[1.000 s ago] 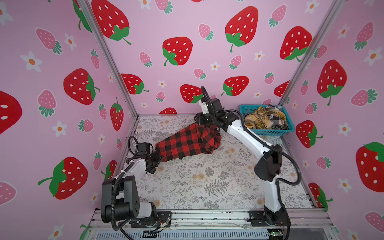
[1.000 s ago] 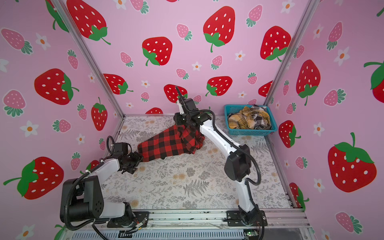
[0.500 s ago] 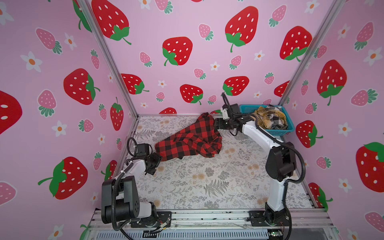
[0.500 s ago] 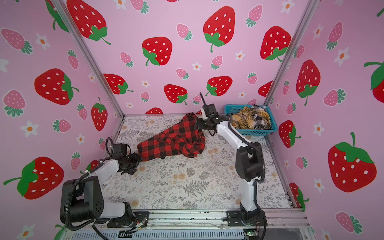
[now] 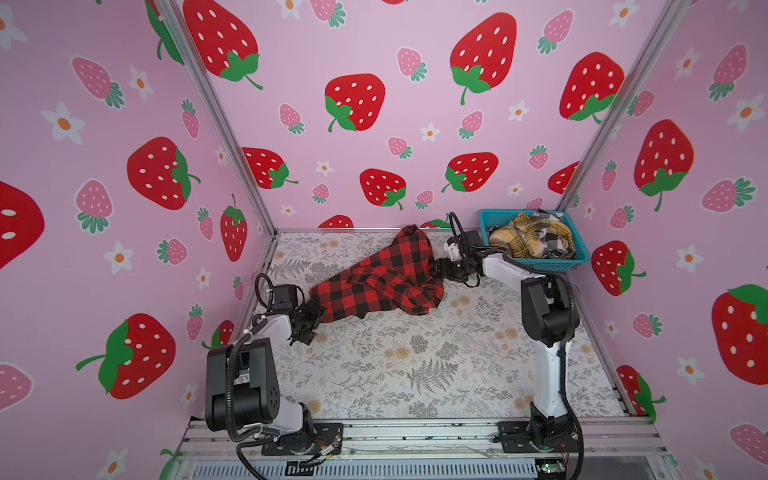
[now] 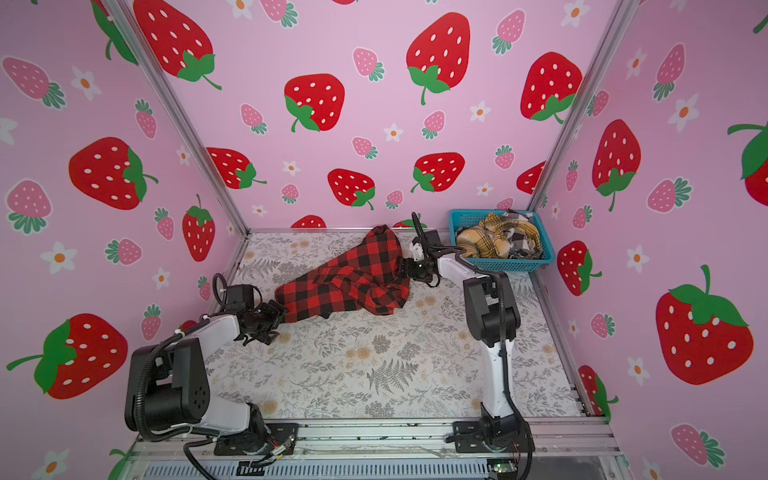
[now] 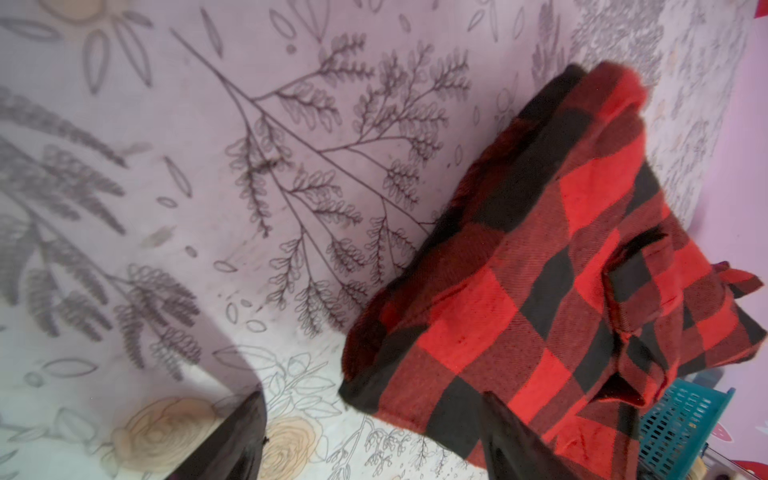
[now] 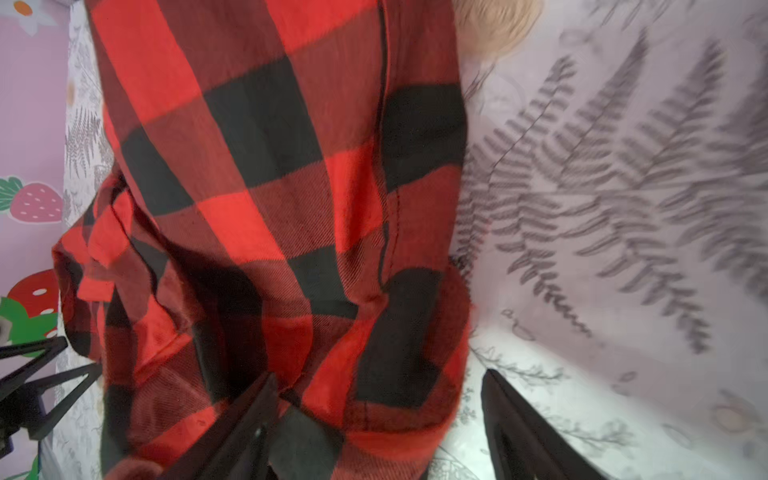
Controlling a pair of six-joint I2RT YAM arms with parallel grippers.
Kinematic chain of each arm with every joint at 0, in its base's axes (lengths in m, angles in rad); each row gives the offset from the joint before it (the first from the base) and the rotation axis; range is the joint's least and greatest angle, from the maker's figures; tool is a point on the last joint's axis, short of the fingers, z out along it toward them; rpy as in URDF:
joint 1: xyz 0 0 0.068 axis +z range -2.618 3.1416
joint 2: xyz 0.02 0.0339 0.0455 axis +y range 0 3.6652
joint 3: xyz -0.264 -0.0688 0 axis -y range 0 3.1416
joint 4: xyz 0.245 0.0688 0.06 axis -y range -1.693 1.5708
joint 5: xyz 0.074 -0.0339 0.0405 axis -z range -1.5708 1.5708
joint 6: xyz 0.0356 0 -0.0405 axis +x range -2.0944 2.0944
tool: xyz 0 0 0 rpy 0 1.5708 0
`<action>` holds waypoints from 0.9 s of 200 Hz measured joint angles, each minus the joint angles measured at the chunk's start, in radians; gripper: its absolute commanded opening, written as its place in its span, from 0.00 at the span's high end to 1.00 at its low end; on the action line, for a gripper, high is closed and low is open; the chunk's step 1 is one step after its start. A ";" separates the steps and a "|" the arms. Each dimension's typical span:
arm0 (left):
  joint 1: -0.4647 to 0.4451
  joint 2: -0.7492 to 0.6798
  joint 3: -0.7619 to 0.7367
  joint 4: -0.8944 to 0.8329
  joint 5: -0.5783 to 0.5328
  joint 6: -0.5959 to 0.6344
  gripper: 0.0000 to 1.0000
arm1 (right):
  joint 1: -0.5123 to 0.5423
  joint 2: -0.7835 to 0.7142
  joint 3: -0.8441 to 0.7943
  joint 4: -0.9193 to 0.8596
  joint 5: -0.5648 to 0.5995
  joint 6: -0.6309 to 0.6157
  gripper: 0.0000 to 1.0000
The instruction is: Fold and stack the long sleeve shirts
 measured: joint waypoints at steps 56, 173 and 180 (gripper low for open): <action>0.003 0.088 0.015 0.058 0.038 -0.027 1.00 | 0.023 0.000 -0.072 0.069 -0.016 0.055 0.77; 0.010 0.373 1.460 -0.362 -0.032 -0.007 1.00 | -0.031 0.011 0.962 -0.019 0.033 -0.010 1.00; 0.011 0.386 1.555 -0.386 -0.027 -0.011 1.00 | -0.034 -0.026 0.959 -0.006 0.024 -0.009 1.00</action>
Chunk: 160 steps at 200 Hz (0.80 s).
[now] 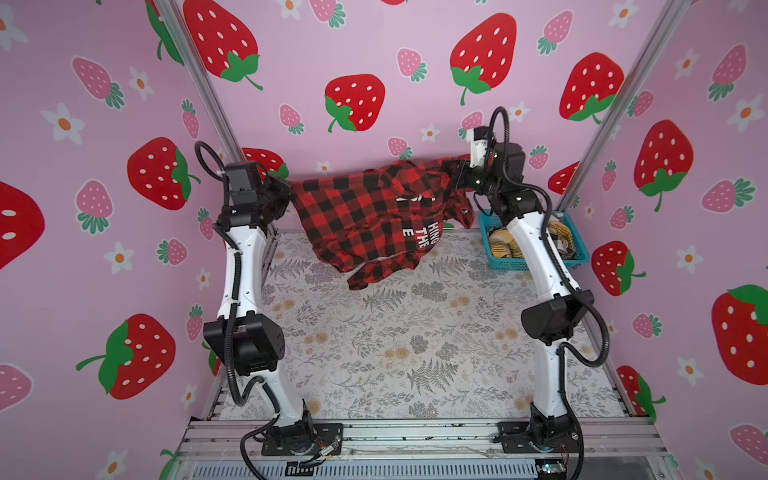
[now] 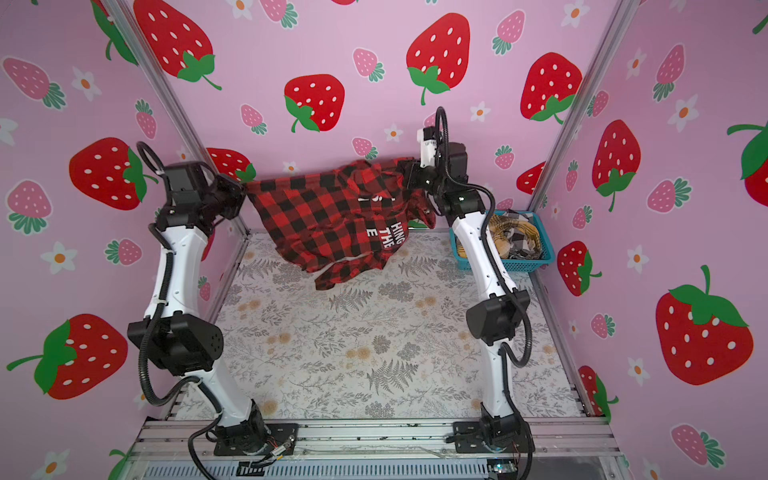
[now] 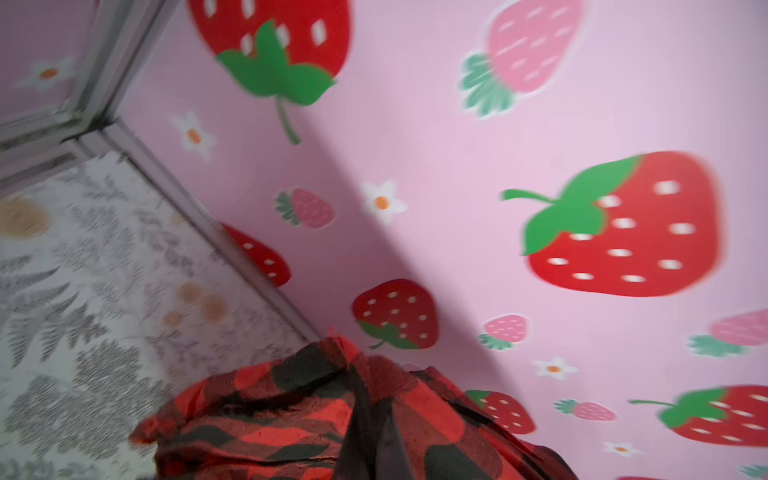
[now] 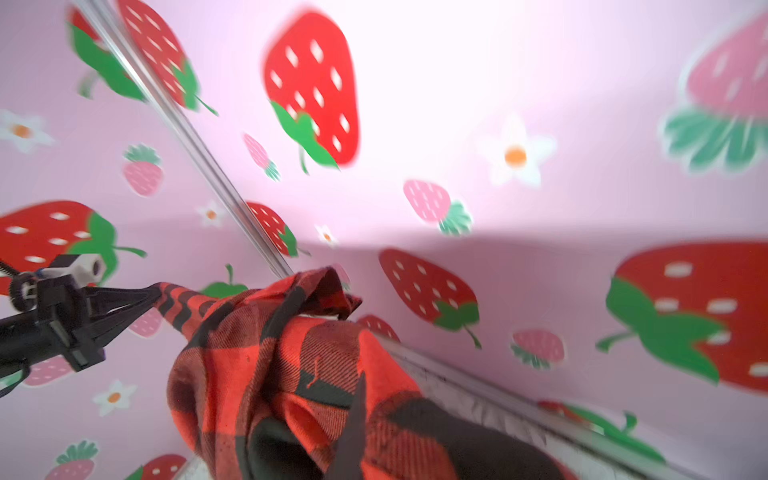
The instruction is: Fold and stack the long sleeve shirts
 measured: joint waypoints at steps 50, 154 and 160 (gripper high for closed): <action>0.003 -0.173 -0.145 -0.079 0.100 -0.009 1.00 | -0.045 -0.295 -0.365 0.064 -0.059 -0.011 1.00; 0.024 -0.616 -1.524 -0.060 0.124 0.100 1.00 | -0.051 -0.796 -1.818 0.104 -0.061 0.120 1.00; 0.025 -0.608 -1.557 -0.056 0.124 0.103 1.00 | -0.051 -0.789 -1.843 0.103 -0.061 0.128 1.00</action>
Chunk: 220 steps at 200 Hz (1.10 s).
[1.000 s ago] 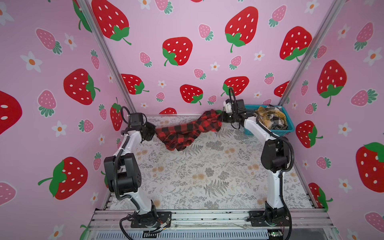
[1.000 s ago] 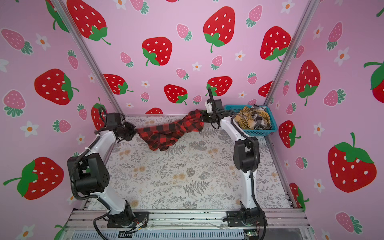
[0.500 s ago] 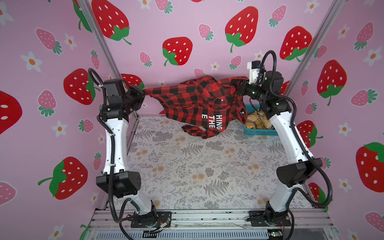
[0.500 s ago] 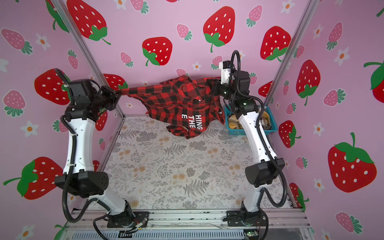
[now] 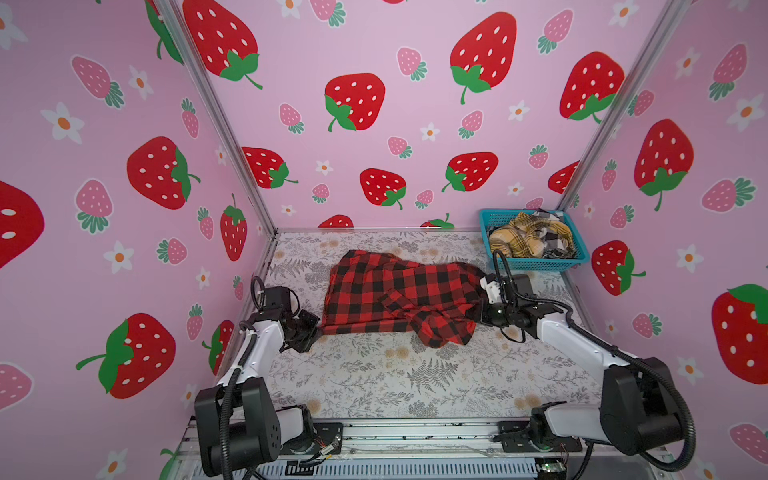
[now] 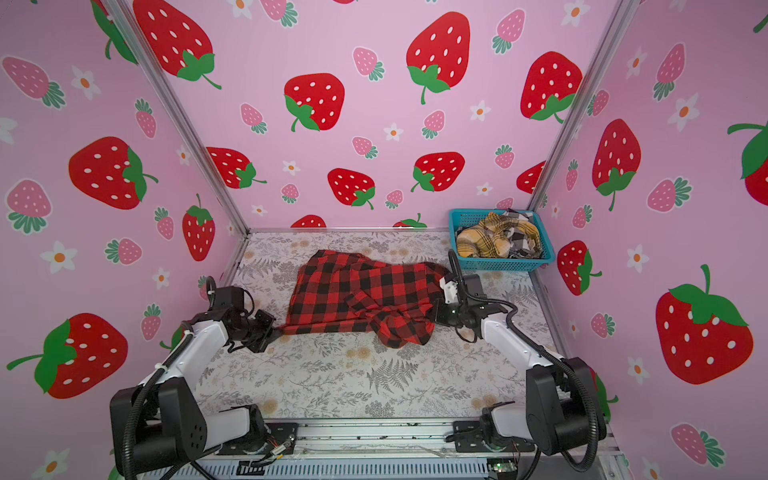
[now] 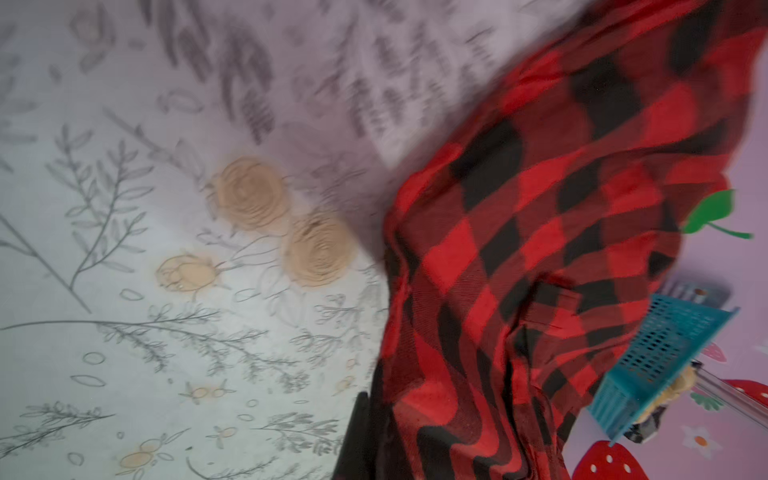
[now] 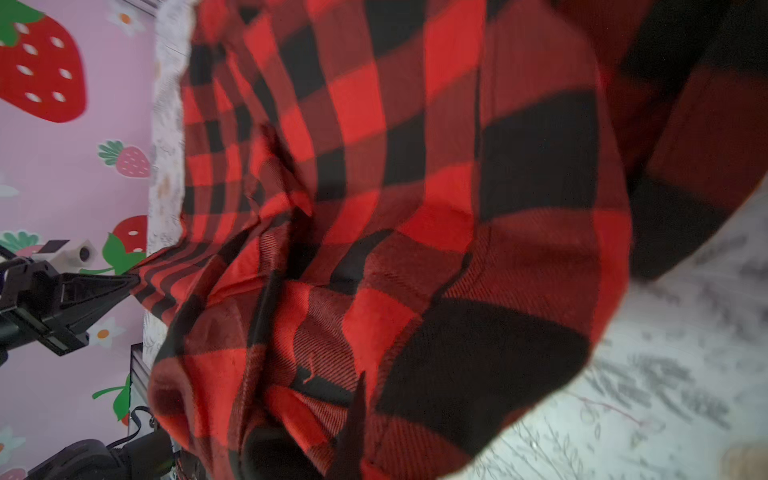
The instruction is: Fold and stack the long sleeve shirts
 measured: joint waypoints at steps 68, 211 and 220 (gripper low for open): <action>0.028 0.161 -0.031 0.121 -0.105 0.037 1.00 | 0.091 0.094 0.056 -0.152 0.306 0.003 0.34; -0.014 0.180 -0.011 0.169 -0.161 0.053 1.00 | 0.655 0.424 0.452 -0.224 0.437 -0.113 0.86; -0.022 0.178 -0.011 0.164 -0.170 0.059 1.00 | 0.655 0.405 0.475 -0.236 0.448 -0.111 0.87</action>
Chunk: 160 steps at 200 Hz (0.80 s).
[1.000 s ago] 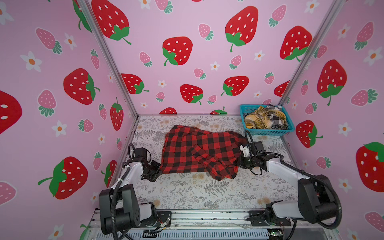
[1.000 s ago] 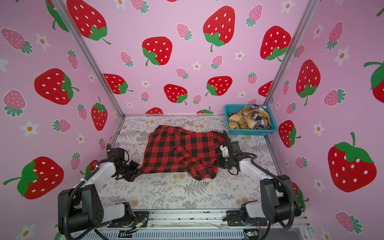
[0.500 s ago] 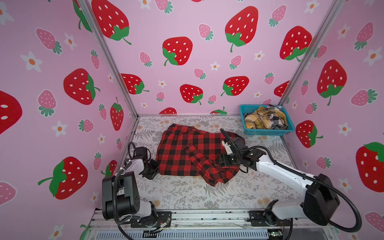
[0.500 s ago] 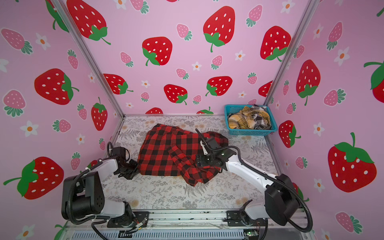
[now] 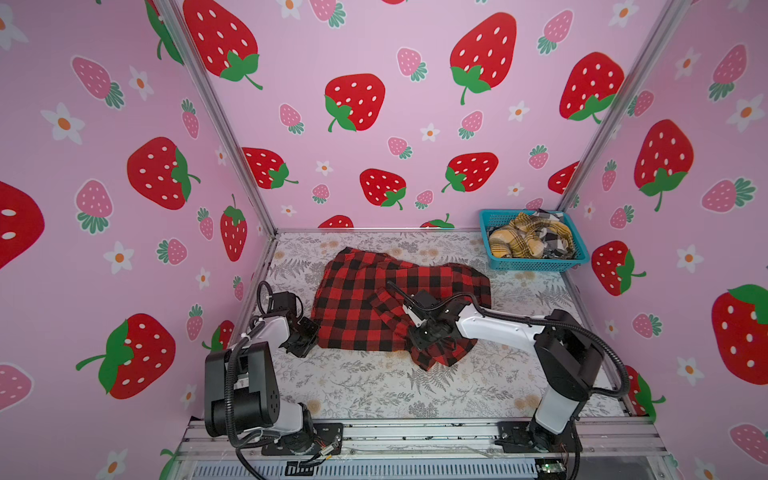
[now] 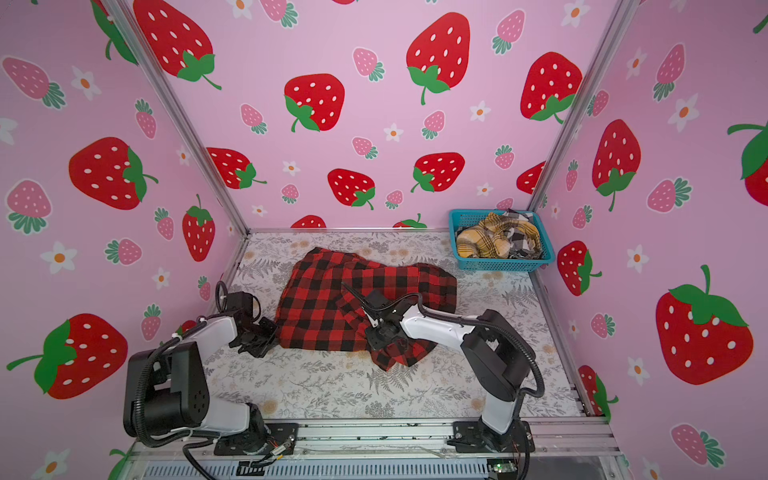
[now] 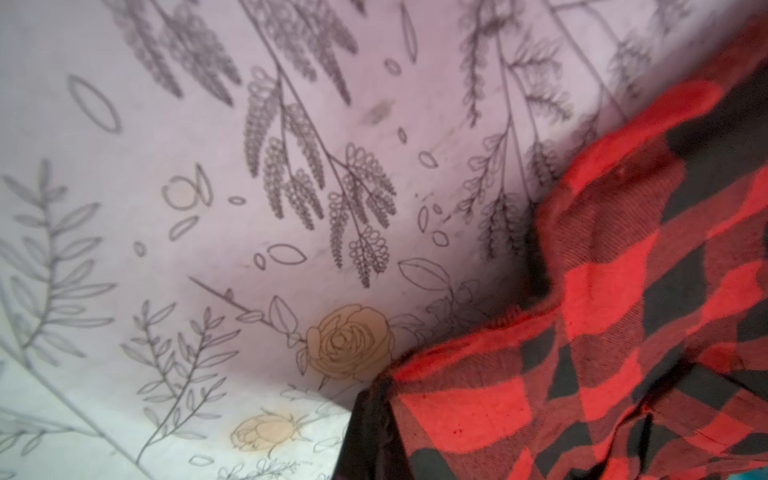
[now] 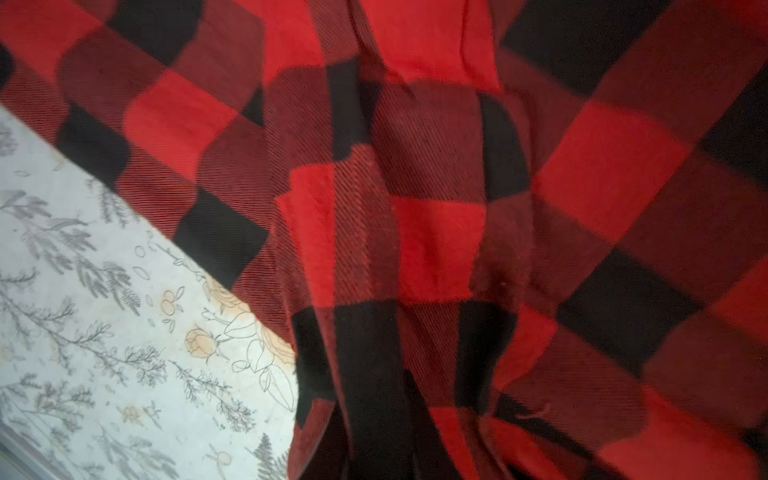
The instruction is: Fold and stack the long sleeve shirts
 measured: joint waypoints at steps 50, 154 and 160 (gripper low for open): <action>-0.055 -0.013 0.006 -0.041 -0.068 0.028 1.00 | -0.025 0.018 0.281 -0.016 0.051 -0.045 0.73; -0.061 -0.003 0.018 -0.053 -0.093 0.034 1.00 | -0.339 -0.203 -0.067 -0.094 0.157 0.092 0.14; -0.061 -0.001 0.019 -0.052 -0.092 0.034 1.00 | -0.365 -0.256 -0.109 -0.094 0.154 0.108 0.14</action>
